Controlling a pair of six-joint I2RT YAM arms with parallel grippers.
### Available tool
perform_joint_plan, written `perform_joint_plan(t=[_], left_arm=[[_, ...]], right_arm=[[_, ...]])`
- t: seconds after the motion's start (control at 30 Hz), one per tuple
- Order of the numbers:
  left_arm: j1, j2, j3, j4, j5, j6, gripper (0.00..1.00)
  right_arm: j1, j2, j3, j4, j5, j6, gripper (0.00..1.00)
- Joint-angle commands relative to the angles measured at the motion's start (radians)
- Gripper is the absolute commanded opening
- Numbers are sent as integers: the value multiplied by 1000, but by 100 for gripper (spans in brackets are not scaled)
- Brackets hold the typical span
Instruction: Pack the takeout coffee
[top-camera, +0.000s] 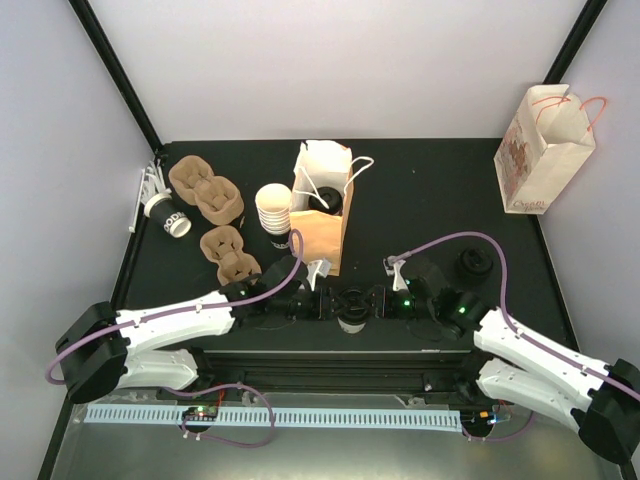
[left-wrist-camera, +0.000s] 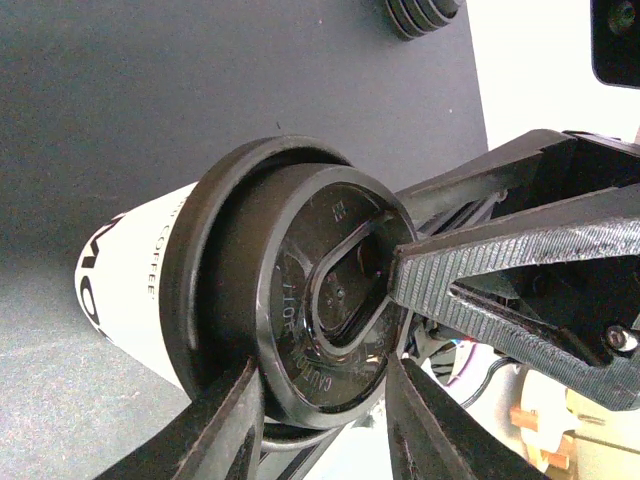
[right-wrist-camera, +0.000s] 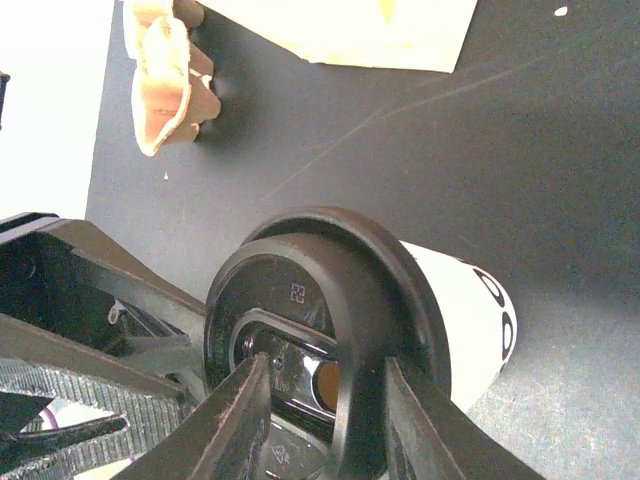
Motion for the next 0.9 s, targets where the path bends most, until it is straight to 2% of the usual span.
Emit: perform_joint_plan(t=[0.0,0.87], left_arm=[[-18,148,-122,-110,-16,6,37],[-41,211,-163,-33,8,-17,35]], right_arm=[[25,116,-182,-174,-29,14,34],[25,143,-231,-149,-45,7,34]])
